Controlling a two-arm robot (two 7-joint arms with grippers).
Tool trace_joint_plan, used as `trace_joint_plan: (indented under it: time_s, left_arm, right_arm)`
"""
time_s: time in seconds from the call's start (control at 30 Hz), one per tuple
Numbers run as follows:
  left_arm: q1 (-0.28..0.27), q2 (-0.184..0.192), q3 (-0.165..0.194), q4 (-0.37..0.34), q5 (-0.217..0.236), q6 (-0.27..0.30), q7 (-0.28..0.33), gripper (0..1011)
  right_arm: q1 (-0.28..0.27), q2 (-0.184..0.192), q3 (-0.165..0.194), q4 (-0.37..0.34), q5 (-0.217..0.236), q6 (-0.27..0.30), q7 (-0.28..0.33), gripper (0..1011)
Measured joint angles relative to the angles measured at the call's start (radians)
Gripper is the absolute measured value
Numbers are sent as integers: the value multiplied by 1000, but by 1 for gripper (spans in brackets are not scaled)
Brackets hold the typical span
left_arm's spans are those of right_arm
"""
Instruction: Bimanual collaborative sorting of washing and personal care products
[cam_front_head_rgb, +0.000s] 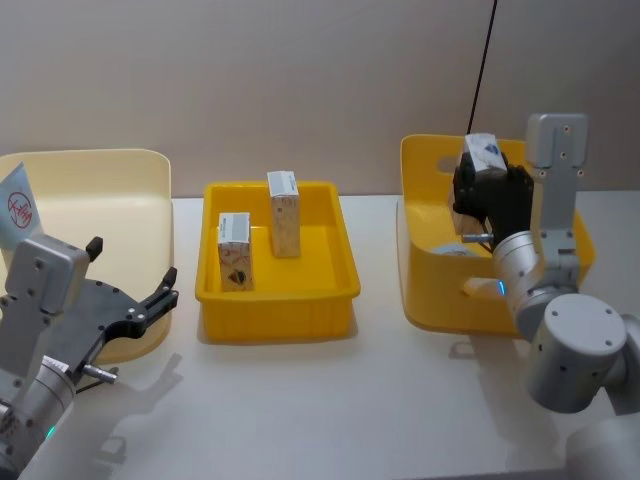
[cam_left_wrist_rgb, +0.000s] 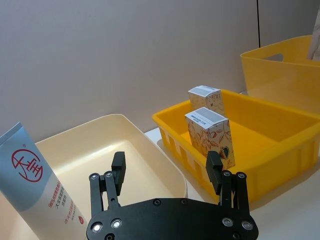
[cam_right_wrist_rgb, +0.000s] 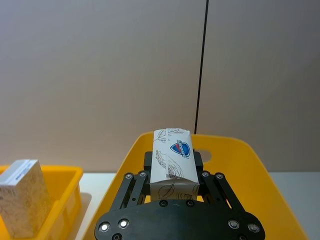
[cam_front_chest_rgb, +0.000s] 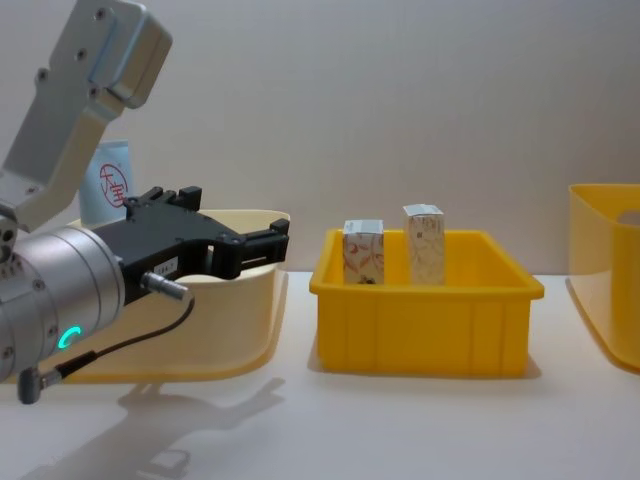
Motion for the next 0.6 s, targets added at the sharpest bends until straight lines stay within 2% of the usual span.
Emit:
trace_joint_plan:
  time_s: [0.3, 0.6]
  left_arm:
    - [0, 0, 0, 0, 0, 0, 0, 1003]
    - [0, 0, 0, 0, 0, 0, 0, 1003]
  right_arm:
    - [3, -21, -3, 18, -2, 96, 0, 410]
    - [-3, -41, -5, 30, -2, 151, 0, 410]
